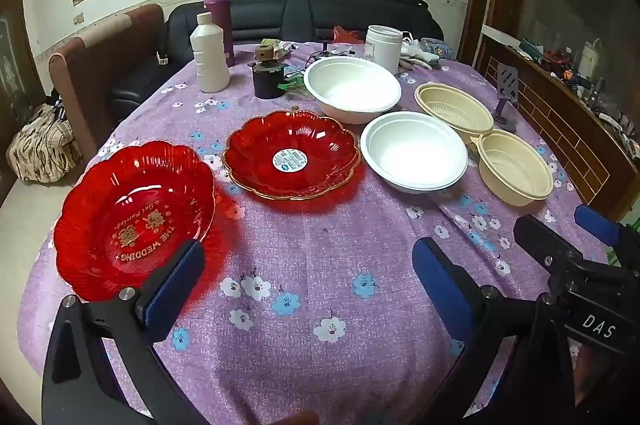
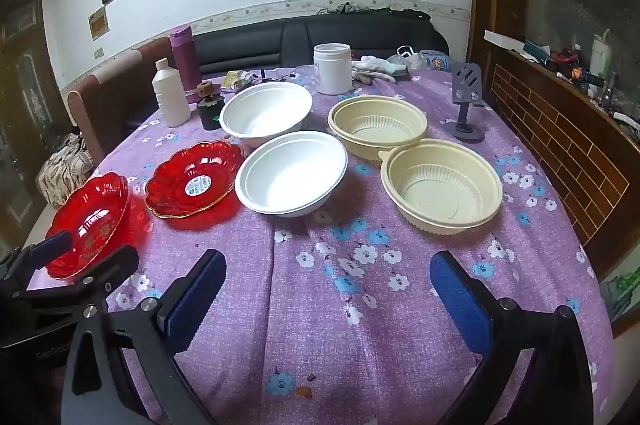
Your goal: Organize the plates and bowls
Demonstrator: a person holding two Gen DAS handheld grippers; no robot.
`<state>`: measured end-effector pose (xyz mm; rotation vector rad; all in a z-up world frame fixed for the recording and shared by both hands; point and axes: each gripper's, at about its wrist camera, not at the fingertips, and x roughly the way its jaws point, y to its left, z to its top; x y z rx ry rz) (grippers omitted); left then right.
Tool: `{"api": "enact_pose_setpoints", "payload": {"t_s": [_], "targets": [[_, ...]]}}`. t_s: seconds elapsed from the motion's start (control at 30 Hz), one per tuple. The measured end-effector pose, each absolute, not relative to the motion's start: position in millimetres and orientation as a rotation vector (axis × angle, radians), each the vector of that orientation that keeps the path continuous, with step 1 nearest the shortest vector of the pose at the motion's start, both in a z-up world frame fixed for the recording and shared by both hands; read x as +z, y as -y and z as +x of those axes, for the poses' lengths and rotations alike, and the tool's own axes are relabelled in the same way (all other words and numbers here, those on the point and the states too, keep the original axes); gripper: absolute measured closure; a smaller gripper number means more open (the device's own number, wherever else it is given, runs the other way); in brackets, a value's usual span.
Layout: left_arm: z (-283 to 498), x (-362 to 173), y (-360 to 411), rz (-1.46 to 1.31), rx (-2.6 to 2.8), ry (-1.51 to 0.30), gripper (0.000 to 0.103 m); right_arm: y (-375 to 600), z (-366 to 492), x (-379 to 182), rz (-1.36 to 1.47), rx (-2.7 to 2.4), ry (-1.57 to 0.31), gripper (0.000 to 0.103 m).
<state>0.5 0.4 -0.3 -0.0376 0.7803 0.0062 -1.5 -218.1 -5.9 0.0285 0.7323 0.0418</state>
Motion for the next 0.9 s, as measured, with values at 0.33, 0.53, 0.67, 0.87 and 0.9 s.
{"api": "enact_pose_setpoints", "payload": {"t_s": [0.33,0.53,0.67,0.87,0.9], "targets": [[-1.0,-2.5,-4.4,-0.051,0.014,-0.772,0.000,217.9,0.2,-7.7,0.030,0.049,-0.736,0.000],[-2.2,-2.4,-8.6,-0.064,0.014,-0.768,0.000,212.7,-0.4,-9.0,0.022,0.040,-0.734,0.000],[-2.1,-2.5,-8.9,-0.065,0.012,-0.765,0.000,211.9,-0.4,-8.6,0.018,0.038,-0.733,0.000],[-2.2,-3.1,-6.5,-0.058,0.013,-0.766,0.000,213.9,-1.4,-8.1,0.023,0.038,-0.729,0.000],[-2.3,-3.3,-6.3,-0.058,0.013,-0.766,0.000,213.6,-1.1,-7.9,0.023,0.038,-0.729,0.000]]}}
